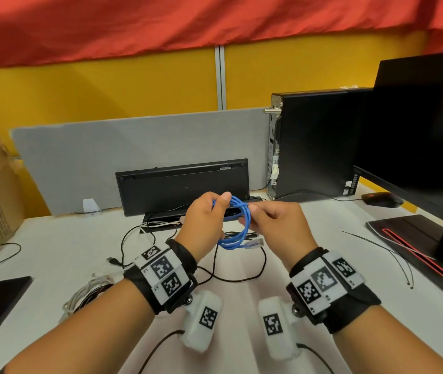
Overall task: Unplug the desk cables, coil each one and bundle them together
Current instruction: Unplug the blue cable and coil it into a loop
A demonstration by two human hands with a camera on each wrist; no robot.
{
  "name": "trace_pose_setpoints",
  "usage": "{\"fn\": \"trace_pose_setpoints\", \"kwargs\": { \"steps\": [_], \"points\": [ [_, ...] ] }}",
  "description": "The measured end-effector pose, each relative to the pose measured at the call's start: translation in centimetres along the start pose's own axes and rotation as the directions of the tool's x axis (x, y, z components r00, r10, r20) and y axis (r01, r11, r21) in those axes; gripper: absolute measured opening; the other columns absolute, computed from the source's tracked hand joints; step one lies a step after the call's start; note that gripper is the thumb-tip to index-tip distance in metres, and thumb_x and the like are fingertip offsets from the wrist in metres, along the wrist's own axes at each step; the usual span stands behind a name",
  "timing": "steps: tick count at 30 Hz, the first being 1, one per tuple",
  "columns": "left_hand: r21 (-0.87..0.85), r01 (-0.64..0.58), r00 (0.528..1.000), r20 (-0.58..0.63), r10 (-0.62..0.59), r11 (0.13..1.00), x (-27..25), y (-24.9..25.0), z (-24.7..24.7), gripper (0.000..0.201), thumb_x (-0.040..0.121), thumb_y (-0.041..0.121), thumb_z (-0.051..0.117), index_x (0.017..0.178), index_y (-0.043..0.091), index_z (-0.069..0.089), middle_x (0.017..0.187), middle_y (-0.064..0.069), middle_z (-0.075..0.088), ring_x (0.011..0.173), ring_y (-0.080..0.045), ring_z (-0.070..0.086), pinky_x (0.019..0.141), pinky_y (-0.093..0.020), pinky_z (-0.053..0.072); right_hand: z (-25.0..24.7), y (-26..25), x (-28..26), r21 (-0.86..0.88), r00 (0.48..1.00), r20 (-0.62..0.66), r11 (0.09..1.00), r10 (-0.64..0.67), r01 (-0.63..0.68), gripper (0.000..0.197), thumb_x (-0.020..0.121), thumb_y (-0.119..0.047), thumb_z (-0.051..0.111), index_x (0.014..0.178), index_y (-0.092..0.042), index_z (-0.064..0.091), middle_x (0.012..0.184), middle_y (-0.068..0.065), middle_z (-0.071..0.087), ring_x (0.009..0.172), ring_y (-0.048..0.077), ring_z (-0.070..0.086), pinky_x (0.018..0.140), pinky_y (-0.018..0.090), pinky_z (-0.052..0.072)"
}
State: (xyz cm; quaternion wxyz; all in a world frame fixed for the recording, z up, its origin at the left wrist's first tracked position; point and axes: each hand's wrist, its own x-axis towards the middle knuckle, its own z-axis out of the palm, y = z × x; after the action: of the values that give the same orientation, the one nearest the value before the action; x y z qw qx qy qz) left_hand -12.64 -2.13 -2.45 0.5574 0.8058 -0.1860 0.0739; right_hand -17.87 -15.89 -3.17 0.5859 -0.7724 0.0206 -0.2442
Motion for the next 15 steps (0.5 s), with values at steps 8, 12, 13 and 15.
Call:
{"fn": "trace_pose_setpoints", "kwargs": {
  "steps": [8,12,13,15],
  "points": [
    [-0.123,0.082,0.997,0.028,-0.079,0.989,0.0,0.2,0.5,0.029,0.101,0.039,0.042,0.091,0.016,0.057,0.064,-0.005,0.047,0.047,-0.011,0.047,0.05,-0.025,0.046,0.3,-0.4,-1.2,0.121,0.997,0.079,0.992,0.01,-0.02,0.012,0.086,-0.014,0.07,0.087,-0.025,0.07,0.078,-0.004,0.074,0.074,0.008,0.071,0.066,0.02,0.057],
    [-0.266,0.126,0.99,0.097,-0.104,0.956,-0.2,0.1,0.7,0.03,0.102,0.035,0.041,0.089,0.014,0.059,0.065,-0.003,0.048,0.05,-0.01,0.043,0.049,-0.026,0.042,0.3,-0.8,-1.4,0.321,0.985,0.138,0.936,0.105,-0.145,0.014,0.09,-0.006,0.063,0.097,-0.015,0.07,0.083,0.007,0.075,0.079,0.022,0.072,0.072,0.036,0.06],
    [-0.323,0.149,0.985,0.127,-0.113,0.935,-0.2,0.1,0.7,0.032,0.103,0.035,0.04,0.091,0.012,0.06,0.065,-0.002,0.049,0.051,-0.01,0.043,0.049,-0.026,0.04,0.2,-1.0,-1.4,0.41,0.975,0.182,0.892,0.127,-0.193,0.016,0.092,-0.006,0.06,0.104,-0.01,0.069,0.087,0.011,0.074,0.081,0.025,0.07,0.073,0.039,0.06],
    [-0.414,0.197,0.972,0.198,-0.123,0.889,-0.2,0.1,0.4,0.035,0.103,0.035,0.04,0.1,0.008,0.062,0.065,-0.001,0.053,0.052,-0.01,0.045,0.05,-0.025,0.04,0.2,-1.3,-1.3,0.625,0.945,0.292,0.719,0.146,-0.304,0.025,0.094,-0.001,0.052,0.117,-0.003,0.062,0.094,0.02,0.071,0.084,0.027,0.068,0.075,0.042,0.057]
  ]
}}
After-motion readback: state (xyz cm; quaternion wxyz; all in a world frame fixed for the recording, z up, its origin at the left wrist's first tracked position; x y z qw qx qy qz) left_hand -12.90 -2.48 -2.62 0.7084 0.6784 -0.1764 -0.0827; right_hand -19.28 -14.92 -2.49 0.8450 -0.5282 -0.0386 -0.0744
